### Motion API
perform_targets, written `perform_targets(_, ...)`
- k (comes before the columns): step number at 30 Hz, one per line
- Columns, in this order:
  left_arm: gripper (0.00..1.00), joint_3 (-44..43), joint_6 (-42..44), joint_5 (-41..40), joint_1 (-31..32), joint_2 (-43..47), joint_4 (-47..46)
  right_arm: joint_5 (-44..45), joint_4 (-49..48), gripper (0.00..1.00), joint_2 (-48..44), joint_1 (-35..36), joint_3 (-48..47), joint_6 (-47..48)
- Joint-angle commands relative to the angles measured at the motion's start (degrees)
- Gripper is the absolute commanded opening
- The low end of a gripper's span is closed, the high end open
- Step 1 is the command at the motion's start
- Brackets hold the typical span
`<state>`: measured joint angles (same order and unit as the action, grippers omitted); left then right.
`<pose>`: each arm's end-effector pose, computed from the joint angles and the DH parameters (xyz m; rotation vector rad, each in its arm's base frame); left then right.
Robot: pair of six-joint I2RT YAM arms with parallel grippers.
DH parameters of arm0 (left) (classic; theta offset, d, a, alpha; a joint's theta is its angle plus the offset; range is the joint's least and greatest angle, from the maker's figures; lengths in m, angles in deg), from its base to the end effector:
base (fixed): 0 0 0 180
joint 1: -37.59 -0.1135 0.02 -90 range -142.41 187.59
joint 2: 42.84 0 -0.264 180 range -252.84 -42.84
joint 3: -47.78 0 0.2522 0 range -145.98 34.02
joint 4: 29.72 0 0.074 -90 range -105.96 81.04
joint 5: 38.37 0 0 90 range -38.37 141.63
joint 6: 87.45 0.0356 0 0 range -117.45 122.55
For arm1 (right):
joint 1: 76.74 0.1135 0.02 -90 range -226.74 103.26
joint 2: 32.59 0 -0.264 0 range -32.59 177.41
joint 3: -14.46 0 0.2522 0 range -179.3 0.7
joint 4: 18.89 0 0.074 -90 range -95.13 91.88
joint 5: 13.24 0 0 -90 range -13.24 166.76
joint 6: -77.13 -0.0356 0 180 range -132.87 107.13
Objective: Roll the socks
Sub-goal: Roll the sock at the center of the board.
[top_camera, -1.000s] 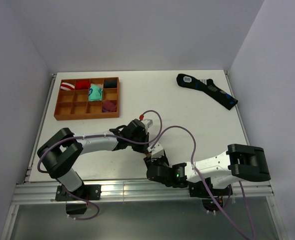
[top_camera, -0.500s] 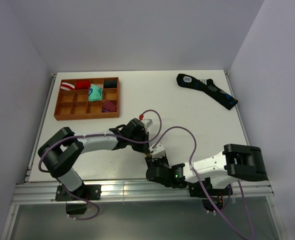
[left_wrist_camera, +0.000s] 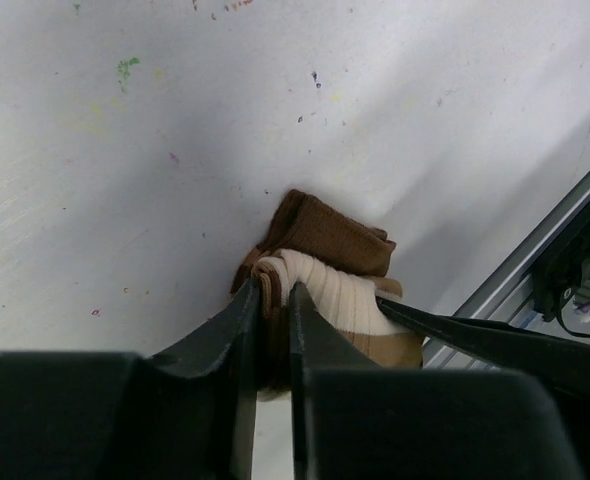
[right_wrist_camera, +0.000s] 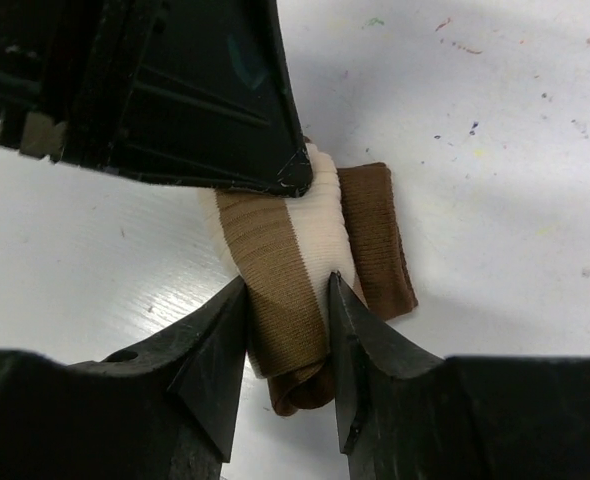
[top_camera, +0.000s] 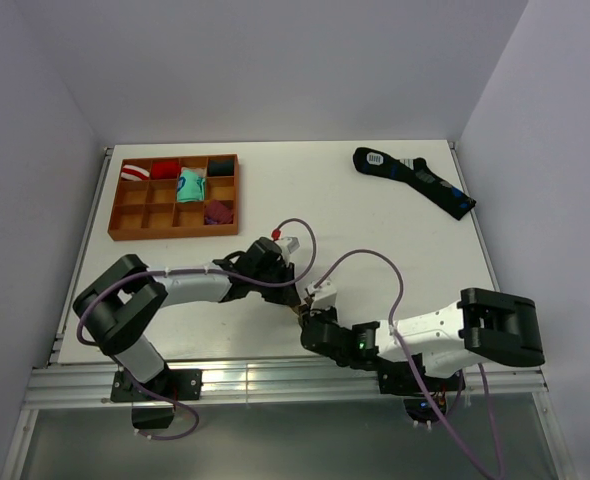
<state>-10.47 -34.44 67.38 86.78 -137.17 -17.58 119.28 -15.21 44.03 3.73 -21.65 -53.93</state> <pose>0.1991 -0.2454 0.1475 0.4173 2.5991 -0.9509 0.0606 0.2155 0.1366 -0.3840 2.0984 0.3761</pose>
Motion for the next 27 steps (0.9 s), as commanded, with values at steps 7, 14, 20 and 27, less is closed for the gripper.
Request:
perform_targets(7, 0.41, 6.3, -3.3, -6.7, 0.4, 3.1, 2.3, -16.7, 1.6, 0.30, -4.0, -9.8, 3.2, -3.0)
perform_targets(14, 0.48, 7.2, -6.2, -12.3, 0.1, 9.3, -0.7, -22.2, 4.1, 0.28, -3.9, -14.2, 3.1, -5.4)
perform_targets(20, 0.54, 9.2, -7.7, -15.3, 0.0, 14.4, -3.4, -25.5, 5.1, 0.26, -3.5, -17.4, 3.4, -8.2)
perform_targets(27, 0.56, 14.1, -9.8, -15.5, 0.0, 17.9, -8.9, -28.9, 7.0, 0.25, -2.8, -20.5, 3.2, -11.4)
